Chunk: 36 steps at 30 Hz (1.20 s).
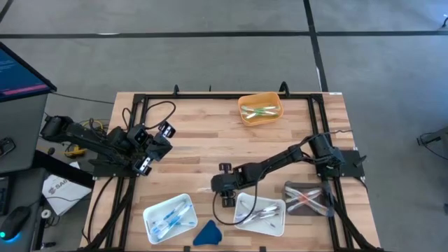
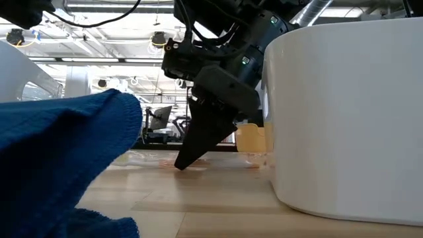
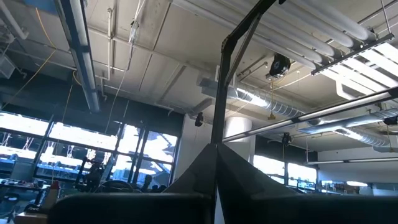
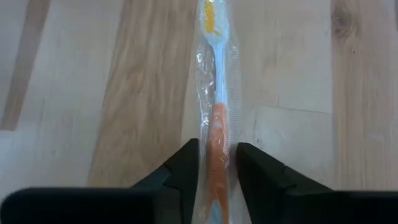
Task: Pick & Place Toothbrushes
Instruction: Put the orange toothbrush into the black bin
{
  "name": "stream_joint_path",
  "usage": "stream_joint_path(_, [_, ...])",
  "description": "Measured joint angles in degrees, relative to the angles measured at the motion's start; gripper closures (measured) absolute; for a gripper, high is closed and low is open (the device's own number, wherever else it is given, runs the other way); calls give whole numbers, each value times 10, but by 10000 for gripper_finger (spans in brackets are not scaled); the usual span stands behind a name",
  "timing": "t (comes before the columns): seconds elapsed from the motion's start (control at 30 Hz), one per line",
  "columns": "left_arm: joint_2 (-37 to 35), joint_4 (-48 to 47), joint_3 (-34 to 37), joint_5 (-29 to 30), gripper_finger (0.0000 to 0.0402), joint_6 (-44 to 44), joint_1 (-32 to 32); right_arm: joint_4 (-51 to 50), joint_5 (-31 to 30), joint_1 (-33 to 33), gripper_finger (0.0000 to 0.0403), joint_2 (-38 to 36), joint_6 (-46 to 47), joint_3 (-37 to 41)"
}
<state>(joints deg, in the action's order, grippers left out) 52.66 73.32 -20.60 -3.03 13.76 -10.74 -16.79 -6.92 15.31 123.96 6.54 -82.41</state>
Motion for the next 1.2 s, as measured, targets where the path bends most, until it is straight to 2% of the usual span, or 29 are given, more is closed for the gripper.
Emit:
stream_joint_path(0.43, [0,0,0,0,398,0,0,-1,-1,0,393,0,6,0])
stream_joint_path(0.73, [0,0,0,0,398,0,0,-2,-5,-2,373,0,4,0])
stream_joint_path(1.0, [0,0,0,0,398,0,0,-34,-5,-11,396,-6,4,-1])
stream_joint_path(1.2, [0,0,0,0,398,0,0,-59,-7,-18,378,-27,6,1])
